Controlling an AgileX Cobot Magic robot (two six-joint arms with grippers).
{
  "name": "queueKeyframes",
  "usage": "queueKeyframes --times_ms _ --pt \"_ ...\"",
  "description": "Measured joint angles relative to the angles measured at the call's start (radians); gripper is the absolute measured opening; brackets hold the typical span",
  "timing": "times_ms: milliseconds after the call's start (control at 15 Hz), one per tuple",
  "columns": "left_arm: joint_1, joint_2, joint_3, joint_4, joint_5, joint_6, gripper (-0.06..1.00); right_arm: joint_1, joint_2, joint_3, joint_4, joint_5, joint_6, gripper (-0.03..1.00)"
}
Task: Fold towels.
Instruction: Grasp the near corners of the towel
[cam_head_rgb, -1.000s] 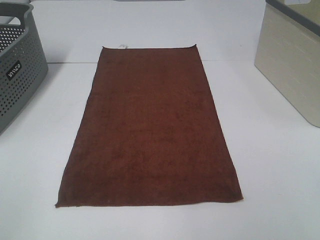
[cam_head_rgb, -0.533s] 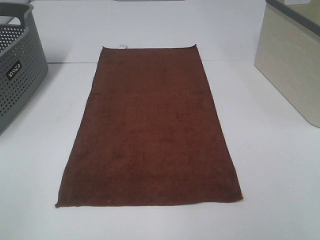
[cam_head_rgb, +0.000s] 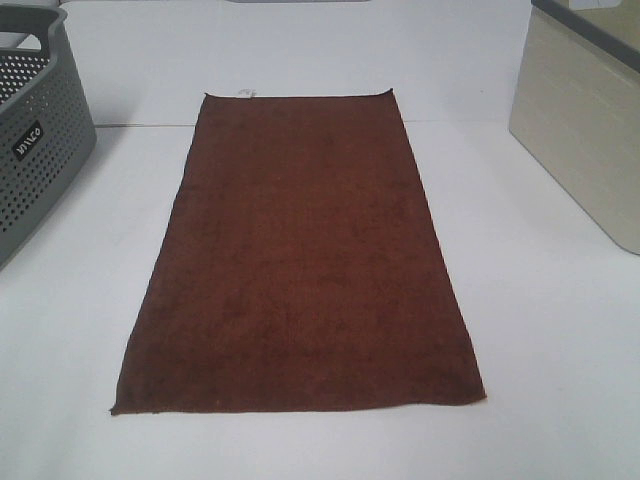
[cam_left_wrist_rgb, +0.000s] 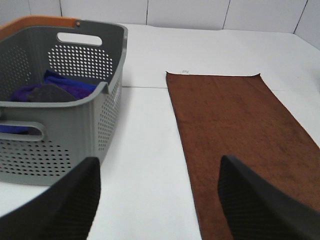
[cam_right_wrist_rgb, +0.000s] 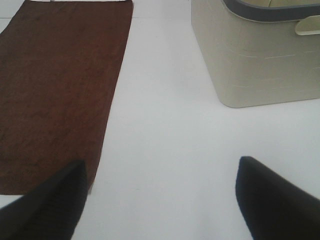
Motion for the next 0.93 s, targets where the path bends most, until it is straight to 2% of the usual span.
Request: queueKeyframes --times_ms 133,333,467,667,800,867,933 --pt "0.000 0.150 0.013 -0.084 -0.056 -0.005 0.64 0.000 0.169 -0.028 0.025 -0.022 0.014 0.77" --pt "0.000 0.387 0.013 -0.213 -0.075 -0.003 0.64 0.000 0.379 -0.050 0.071 -0.034 0.015 0.77" --pt "0.000 0.578 0.013 -0.316 -0.078 0.058 0.64 0.000 0.557 -0.054 0.099 -0.041 0.015 0.77" --pt "0.000 0.878 0.013 -0.505 -0.086 0.268 0.64 -0.001 0.805 -0.055 0.193 -0.079 -0.050 0.77" --pt "0.000 1.054 0.013 -0.677 -0.086 0.449 0.64 -0.001 0.954 -0.055 0.325 -0.159 -0.174 0.77" --pt "0.000 1.138 0.013 -0.773 -0.090 0.556 0.64 -0.001 1.048 -0.055 0.441 -0.210 -0.292 0.77" --pt "0.000 1.244 0.013 -0.913 -0.107 0.696 0.64 -0.001 1.105 -0.055 0.522 -0.236 -0.364 0.77"
